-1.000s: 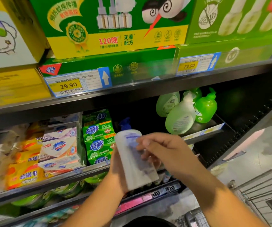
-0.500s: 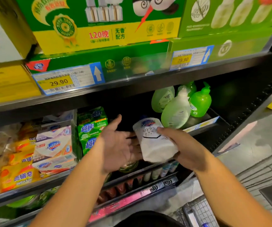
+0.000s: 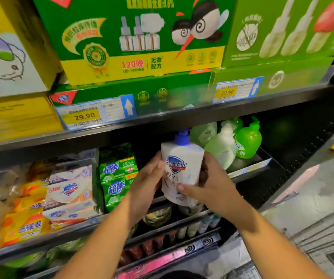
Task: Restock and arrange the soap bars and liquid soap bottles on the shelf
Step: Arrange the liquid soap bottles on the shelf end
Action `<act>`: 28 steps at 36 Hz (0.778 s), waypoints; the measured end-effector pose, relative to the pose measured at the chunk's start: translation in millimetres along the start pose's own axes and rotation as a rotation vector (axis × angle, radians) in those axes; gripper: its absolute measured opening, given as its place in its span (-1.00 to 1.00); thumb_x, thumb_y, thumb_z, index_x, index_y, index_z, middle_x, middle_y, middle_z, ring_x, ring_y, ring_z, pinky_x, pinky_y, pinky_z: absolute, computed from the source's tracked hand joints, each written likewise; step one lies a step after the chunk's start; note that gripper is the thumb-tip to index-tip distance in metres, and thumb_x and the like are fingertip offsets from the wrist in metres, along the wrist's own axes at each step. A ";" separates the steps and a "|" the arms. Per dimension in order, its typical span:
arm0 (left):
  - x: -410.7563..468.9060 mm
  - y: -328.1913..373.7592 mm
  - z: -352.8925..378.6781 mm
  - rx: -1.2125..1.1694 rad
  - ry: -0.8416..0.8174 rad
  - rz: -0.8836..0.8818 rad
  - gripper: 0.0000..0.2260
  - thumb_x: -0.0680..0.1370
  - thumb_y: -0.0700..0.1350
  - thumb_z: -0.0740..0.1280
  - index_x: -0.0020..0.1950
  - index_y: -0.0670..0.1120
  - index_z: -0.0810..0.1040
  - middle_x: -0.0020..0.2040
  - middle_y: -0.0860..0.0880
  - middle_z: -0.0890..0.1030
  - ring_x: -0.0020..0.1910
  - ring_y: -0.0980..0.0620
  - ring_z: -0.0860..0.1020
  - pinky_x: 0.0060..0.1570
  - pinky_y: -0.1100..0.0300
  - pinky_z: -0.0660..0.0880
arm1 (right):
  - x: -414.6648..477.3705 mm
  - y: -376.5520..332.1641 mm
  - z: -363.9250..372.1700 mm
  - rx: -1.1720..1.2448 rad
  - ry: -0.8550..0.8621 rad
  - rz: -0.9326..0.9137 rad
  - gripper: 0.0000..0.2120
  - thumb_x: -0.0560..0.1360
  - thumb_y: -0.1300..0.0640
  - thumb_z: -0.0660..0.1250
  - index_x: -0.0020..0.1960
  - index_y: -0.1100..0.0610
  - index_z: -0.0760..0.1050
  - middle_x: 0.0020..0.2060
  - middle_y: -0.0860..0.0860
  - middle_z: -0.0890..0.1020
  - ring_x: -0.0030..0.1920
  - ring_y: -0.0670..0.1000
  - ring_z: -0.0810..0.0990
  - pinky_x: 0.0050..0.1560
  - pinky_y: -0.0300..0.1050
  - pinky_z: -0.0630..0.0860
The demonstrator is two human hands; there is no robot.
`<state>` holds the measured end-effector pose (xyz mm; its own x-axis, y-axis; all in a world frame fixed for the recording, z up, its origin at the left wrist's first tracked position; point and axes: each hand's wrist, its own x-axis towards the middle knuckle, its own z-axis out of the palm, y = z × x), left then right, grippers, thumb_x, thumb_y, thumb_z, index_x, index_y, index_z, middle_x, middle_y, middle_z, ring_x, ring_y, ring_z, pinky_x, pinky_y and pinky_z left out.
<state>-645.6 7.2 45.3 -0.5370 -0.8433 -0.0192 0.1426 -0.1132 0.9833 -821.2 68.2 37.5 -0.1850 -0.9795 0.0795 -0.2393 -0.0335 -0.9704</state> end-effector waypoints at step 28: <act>26.5 -57.0 -69.7 1.416 0.230 -0.143 -0.37 0.56 0.24 -0.19 0.58 0.05 0.17 0.56 0.05 0.22 0.55 0.00 0.12 0.53 -0.03 0.03 | 133.9 57.4 29.1 -0.535 0.140 0.058 -0.61 0.49 0.16 0.46 0.21 0.25 0.39 0.09 0.20 0.61 0.10 0.21 0.58 -0.13 -0.16 0.32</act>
<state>-610.0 -45.3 -23.9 -0.3127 -0.9495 -0.0248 -0.9029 0.2891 0.3180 -832.0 -70.6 -14.2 -0.3286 -0.9398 0.0939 -0.6685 0.1612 -0.7261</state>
